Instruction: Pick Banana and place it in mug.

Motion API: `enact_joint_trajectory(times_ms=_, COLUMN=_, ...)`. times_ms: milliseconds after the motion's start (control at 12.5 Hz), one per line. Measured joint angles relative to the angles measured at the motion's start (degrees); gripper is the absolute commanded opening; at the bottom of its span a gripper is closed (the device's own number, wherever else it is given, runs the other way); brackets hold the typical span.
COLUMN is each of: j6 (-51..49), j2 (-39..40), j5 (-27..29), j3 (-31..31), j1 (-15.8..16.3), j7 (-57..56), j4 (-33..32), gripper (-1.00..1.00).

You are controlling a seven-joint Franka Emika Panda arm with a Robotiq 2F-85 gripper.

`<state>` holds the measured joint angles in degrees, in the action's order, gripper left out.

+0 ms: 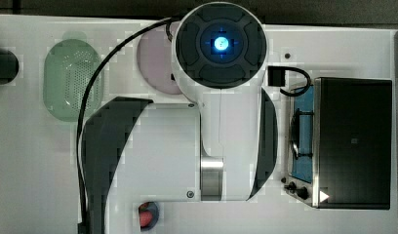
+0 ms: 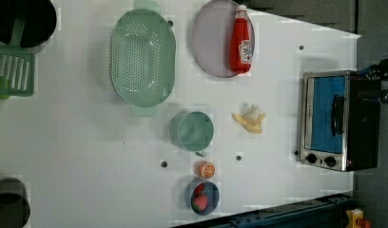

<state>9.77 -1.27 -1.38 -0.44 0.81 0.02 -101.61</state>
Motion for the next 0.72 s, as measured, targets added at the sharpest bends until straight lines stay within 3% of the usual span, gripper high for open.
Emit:
enact_joint_trajectory(times_ms=160, j6=-10.2, j2=-8.0, j5=0.2, j3=-0.2, j1=0.1, j7=0.0, j4=-5.8, gripper=0.81)
enact_joint_trajectory(times_ms=240, j6=-10.8, j2=-12.2, j5=1.1, j3=-0.4, j1=0.1, j7=0.0, j4=-7.5, gripper=1.00)
enact_joint_trajectory(times_ms=480, j6=-11.9, j2=-19.6, j5=0.8, j3=-1.1, j1=-0.2, j7=-0.1, j4=-6.9, gripper=1.00)
enact_joint_trajectory(times_ms=720, j6=-5.2, j2=-18.1, j5=-0.2, j3=-1.0, j1=-0.2, j7=-0.4, j4=-8.3, gripper=1.00)
